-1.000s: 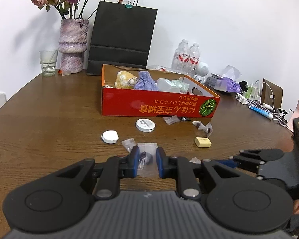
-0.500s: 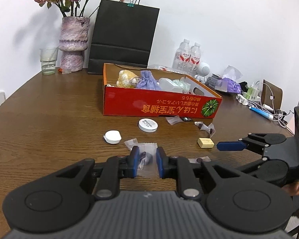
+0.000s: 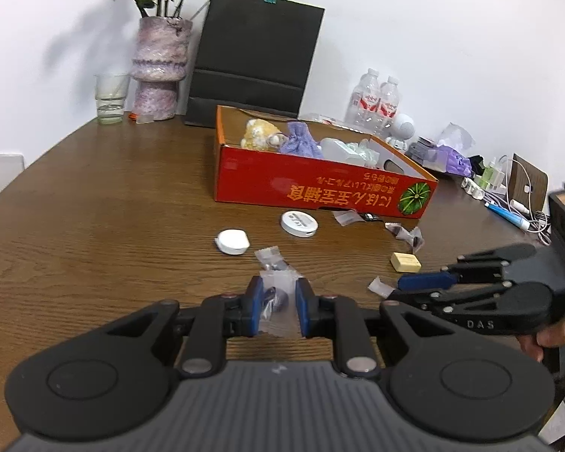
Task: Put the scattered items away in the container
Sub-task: 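Carry both clear packets into the cardboard box and open both grippers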
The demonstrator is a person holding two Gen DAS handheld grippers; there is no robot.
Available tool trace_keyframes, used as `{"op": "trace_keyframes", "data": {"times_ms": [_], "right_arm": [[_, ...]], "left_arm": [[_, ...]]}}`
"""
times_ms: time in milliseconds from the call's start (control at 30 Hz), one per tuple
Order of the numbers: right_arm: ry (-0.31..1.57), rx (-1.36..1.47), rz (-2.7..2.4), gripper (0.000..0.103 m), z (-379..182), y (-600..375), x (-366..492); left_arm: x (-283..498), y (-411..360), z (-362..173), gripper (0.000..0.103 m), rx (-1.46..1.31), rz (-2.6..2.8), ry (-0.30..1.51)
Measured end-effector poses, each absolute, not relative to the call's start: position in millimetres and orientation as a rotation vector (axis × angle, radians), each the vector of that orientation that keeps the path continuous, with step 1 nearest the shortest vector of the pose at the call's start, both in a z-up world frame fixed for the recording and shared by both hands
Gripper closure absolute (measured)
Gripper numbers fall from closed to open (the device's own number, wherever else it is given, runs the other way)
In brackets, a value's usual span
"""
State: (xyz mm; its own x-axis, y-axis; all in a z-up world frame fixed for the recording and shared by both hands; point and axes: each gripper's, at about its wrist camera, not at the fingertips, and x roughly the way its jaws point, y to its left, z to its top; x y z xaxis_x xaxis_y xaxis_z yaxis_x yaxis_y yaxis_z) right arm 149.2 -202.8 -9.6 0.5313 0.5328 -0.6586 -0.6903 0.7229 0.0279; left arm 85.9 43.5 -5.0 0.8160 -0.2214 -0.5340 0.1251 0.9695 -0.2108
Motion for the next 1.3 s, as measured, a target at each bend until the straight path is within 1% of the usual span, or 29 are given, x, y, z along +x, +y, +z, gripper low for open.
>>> {"op": "trace_keyframes", "data": {"times_ms": [33, 200, 367, 533, 633, 733, 900, 1033, 1067, 1100, 1133, 1167, 1200, 1233, 1267, 1300], "right_arm": [[0.688, -0.233, 0.726, 0.086, -10.4, -205.0, 145.7], [0.647, -0.207, 0.674, 0.087, -10.0, -207.6, 131.6], [0.523, -0.156, 0.628, 0.087, 23.6, -220.3, 133.3], [0.389, -0.141, 0.551, 0.087, 71.8, -230.8, 170.0], [0.376, -0.115, 0.493, 0.087, 85.4, -233.2, 217.4], [0.405, -0.083, 0.42, 0.087, 78.0, -231.4, 267.6], [0.474, -0.019, 0.38, 0.087, 47.0, -226.1, 334.0], [0.522, -0.044, 0.379, 0.084, 29.0, -217.9, 365.7], [0.535, -0.038, 0.384, 0.082, 25.5, -218.5, 371.2], [0.547, -0.027, 0.39, 0.069, 23.0, -220.3, 374.9], [0.551, -0.013, 0.388, 0.054, 21.9, -222.6, 375.8], [0.547, -0.002, 0.381, 0.049, 21.8, -224.1, 374.7], [0.537, -0.001, 0.38, 0.043, 23.1, -224.2, 371.9], [0.528, -0.005, 0.381, 0.042, 25.5, -223.5, 368.0], [0.517, -0.01, 0.383, 0.041, 28.7, -223.0, 363.9], [0.503, -0.014, 0.387, 0.036, 32.9, -223.0, 358.6]], "left_arm": [[89.8, 39.7, -5.3, 0.084, -0.166, -0.198, 0.593], [96.8, 20.2, -0.9, 0.084, -0.15, -0.247, 0.58], [105.8, 15.2, 26.1, 0.084, -0.104, -0.256, 0.515], [137.6, 3.8, 71.7, 0.084, -0.038, -0.256, 0.381], [177.4, -5.3, 84.7, 0.084, -0.054, -0.256, 0.352], [220.2, -15.3, 80.3, 0.084, -0.072, -0.247, 0.345], [296.5, -21.6, 49.5, 0.084, -0.121, -0.231, 0.445], [332.5, -26.9, 30.2, 0.084, -0.09, -0.231, 0.496], [337.8, -28.0, 26.2, 0.08, -0.08, -0.231, 0.51], [340.5, -28.2, 23.1, 0.067, -0.074, -0.231, 0.517], [341.0, -27.8, 21.0, 0.059, -0.069, -0.23, 0.516], [339.4, -27.7, 20.5, 0.048, -0.062, -0.226, 0.504], [337.5, -29.1, 21.6, 0.04, -0.055, -0.221, 0.494], [333.7, -29.2, 24.9, 0.034, -0.051, -0.215, 0.48], [328.3, -28.9, 29.4, 0.02, -0.05, -0.207, 0.459], [322.8, -28.6, 34.9, 0.011, -0.049, -0.197, 0.439]]}}
